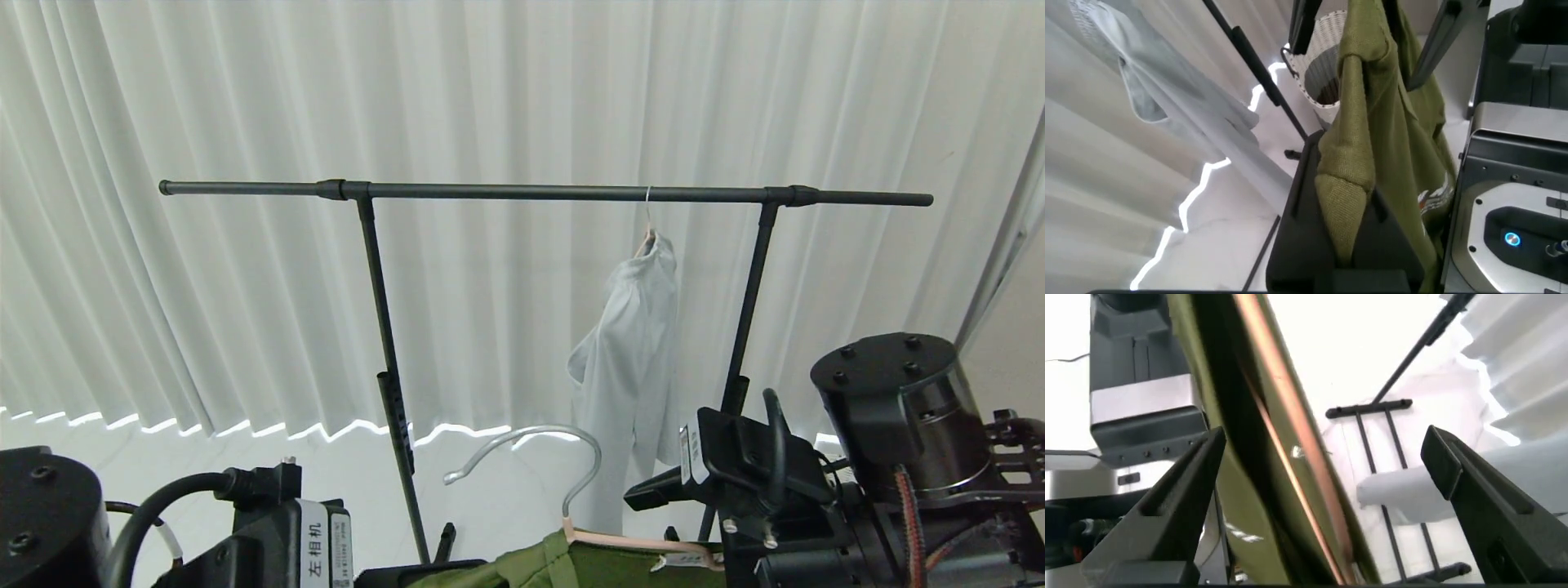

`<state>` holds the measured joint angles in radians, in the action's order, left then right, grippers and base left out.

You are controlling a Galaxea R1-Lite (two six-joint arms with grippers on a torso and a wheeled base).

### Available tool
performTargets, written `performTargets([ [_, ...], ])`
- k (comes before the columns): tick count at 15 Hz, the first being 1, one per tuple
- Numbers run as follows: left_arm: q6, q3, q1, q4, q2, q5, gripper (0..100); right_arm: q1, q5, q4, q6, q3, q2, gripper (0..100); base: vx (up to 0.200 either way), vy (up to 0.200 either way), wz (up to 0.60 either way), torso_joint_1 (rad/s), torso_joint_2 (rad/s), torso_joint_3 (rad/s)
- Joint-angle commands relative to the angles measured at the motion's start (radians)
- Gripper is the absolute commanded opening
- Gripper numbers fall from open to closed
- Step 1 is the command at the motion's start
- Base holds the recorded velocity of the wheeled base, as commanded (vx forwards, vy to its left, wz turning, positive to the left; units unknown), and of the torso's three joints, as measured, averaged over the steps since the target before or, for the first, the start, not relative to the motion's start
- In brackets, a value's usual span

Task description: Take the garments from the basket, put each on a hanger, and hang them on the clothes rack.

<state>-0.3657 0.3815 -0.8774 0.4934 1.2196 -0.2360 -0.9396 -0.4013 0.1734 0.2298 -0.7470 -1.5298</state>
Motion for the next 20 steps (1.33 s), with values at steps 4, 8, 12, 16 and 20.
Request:
performTargets([
  [4, 0.001, -0.003, 0.0, 0.001, 0.001, 0.001, 0, -0.001, 0.006, 0.0, 0.002, 0.0, -0.009, 0, 0.0, 0.0, 0.0, 0.0, 0.0, 0.0],
  [8, -0.001, -0.003, 0.002, 0.001, 0.001, 0.001, 0, -0.001, 0.01, 0.0, 0.002, 0.0, -0.003, 0, 0.0, 0.0, 0.0, 0.0, 0.0, 0.0],
  [12, -0.028, -0.009, 0.006, 0.001, 0.006, 0.043, 100, 0.007, 0.009, 0.0, 0.088, 0.002, 0.028, 0, 0.0, 0.0, 0.0, 0.0, 0.0, 0.0],
  [16, -0.022, -0.029, 0.009, 0.001, -0.018, 0.06, 100, 0.05, 0.01, -0.02, 0.246, 0.002, 0.062, 0, 0.0, 0.0, 0.0, 0.0, 0.0, 0.0],
  [20, -0.019, -0.064, 0.021, 0.001, -0.069, 0.067, 100, 0.209, 0.012, -0.074, 0.269, 0.002, 0.085, 0, 0.0, 0.0, 0.0, 0.0, 0.0, 0.0],
])
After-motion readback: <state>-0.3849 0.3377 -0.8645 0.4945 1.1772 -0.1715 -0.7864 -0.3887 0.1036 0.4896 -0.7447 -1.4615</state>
